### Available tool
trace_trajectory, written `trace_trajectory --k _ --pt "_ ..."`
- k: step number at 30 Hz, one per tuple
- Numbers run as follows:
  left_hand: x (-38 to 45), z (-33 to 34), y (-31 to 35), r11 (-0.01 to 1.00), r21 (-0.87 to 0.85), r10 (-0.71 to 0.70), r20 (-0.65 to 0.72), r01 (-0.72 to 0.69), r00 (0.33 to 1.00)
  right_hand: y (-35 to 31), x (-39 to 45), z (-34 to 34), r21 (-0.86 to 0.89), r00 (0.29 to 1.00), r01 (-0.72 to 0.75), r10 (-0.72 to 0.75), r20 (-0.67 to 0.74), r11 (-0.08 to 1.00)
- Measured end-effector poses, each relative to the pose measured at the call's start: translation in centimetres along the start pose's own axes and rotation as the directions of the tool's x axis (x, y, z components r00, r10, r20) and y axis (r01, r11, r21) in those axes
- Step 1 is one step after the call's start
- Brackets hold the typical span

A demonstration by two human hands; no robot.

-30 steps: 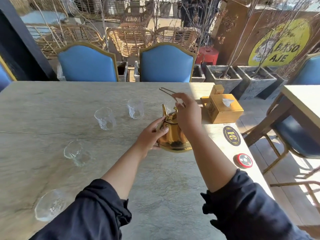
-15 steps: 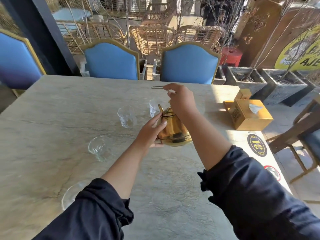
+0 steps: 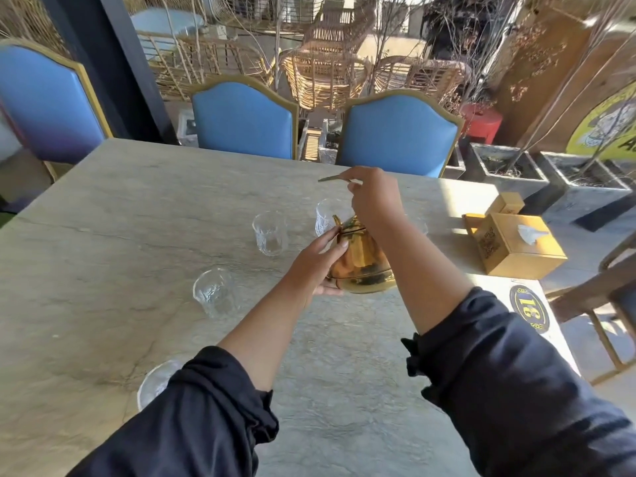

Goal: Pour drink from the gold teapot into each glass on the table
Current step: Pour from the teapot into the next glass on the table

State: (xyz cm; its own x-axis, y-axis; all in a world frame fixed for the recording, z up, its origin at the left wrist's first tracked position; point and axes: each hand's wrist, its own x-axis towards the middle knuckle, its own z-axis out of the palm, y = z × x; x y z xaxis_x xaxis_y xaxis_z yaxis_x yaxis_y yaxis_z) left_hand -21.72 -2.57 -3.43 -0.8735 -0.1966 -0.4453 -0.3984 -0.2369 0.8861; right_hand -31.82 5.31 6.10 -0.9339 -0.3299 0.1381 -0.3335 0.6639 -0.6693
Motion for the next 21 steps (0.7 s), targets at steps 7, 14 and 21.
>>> trace_trajectory --k 7,14,21 --pt "0.15 -0.13 -0.16 1.000 0.001 -0.001 0.007 0.001 1.000 -0.38 -0.02 0.18 -0.032 1.000 -0.017 0.017 0.007 0.999" --pt "0.16 -0.15 -0.16 1.000 -0.001 0.001 0.009 -0.001 1.000 -0.70 -0.07 0.12 -0.013 1.000 -0.026 0.026 -0.001 1.000" --pt "0.05 0.14 -0.20 1.000 -0.011 -0.003 0.014 0.003 1.000 -0.62 -0.13 0.03 -0.022 1.000 0.009 -0.009 -0.003 1.000"
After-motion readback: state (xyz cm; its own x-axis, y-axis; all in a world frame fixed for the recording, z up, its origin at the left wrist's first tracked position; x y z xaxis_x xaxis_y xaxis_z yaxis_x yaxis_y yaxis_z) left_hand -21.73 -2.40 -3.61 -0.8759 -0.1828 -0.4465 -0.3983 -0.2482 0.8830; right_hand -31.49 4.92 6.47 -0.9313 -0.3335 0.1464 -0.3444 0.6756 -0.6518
